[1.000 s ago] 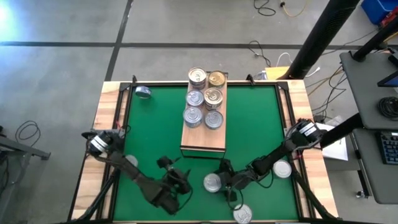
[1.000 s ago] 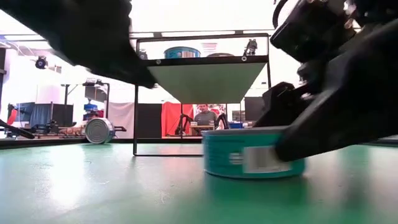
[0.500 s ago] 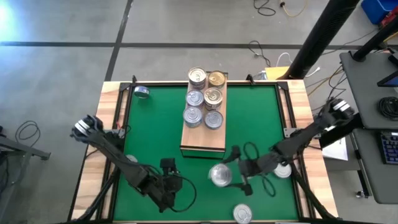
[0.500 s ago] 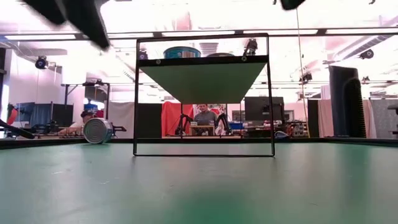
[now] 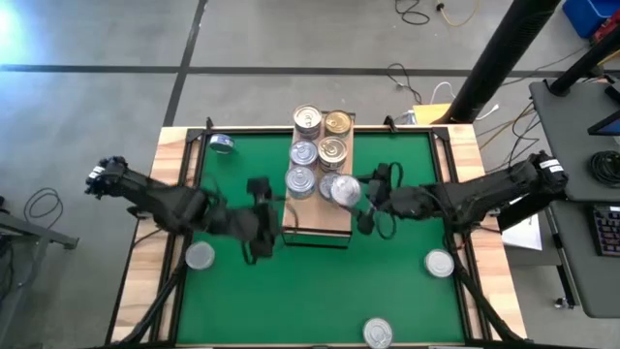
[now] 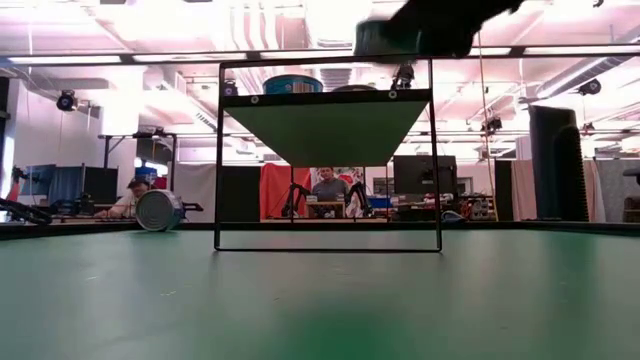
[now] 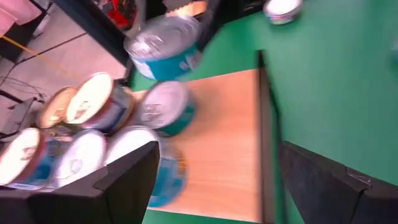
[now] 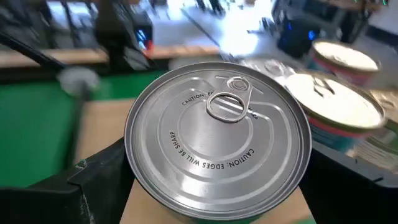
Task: Stack canned seafood by type on shelf
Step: Stack the green blue tuna can on top of the other green blue can on the shelf
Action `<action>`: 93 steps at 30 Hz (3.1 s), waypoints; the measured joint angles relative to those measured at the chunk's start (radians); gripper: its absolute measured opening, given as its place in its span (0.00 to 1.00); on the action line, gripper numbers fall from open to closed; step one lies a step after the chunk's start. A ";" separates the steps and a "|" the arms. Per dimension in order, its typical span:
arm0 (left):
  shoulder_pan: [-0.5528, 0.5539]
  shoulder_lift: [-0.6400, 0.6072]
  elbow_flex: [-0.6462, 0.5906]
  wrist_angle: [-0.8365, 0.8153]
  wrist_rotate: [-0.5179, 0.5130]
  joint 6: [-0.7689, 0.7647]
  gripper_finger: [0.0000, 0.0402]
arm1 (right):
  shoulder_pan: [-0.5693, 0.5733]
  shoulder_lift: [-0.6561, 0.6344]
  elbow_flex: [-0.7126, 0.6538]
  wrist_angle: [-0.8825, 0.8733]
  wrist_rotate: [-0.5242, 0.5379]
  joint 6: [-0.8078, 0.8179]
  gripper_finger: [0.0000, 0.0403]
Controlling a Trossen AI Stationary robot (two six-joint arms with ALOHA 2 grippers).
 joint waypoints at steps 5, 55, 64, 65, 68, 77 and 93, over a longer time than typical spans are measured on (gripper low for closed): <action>0.194 -0.011 0.008 0.039 0.199 0.147 0.77 | -0.101 0.020 0.072 -0.155 -0.038 0.036 0.92; 0.606 0.259 0.145 0.326 0.869 0.510 0.77 | -0.137 0.265 0.207 -0.231 -0.060 0.314 0.98; 0.604 0.324 0.191 0.311 0.865 0.453 0.30 | -0.137 0.265 0.207 -0.235 -0.064 0.318 0.99; 0.604 0.324 0.190 0.309 0.864 0.453 0.22 | -0.137 0.265 0.206 -0.235 -0.064 0.317 0.99; 0.604 0.326 0.190 0.309 0.863 0.448 0.04 | -0.137 0.265 0.206 -0.236 -0.065 0.309 0.99; 0.606 0.367 0.181 0.309 0.858 0.391 0.01 | -0.137 0.265 0.206 -0.238 -0.062 0.280 0.99; 0.612 0.440 0.185 0.311 0.865 0.381 0.00 | -0.139 0.227 0.207 -0.330 -0.133 0.268 0.99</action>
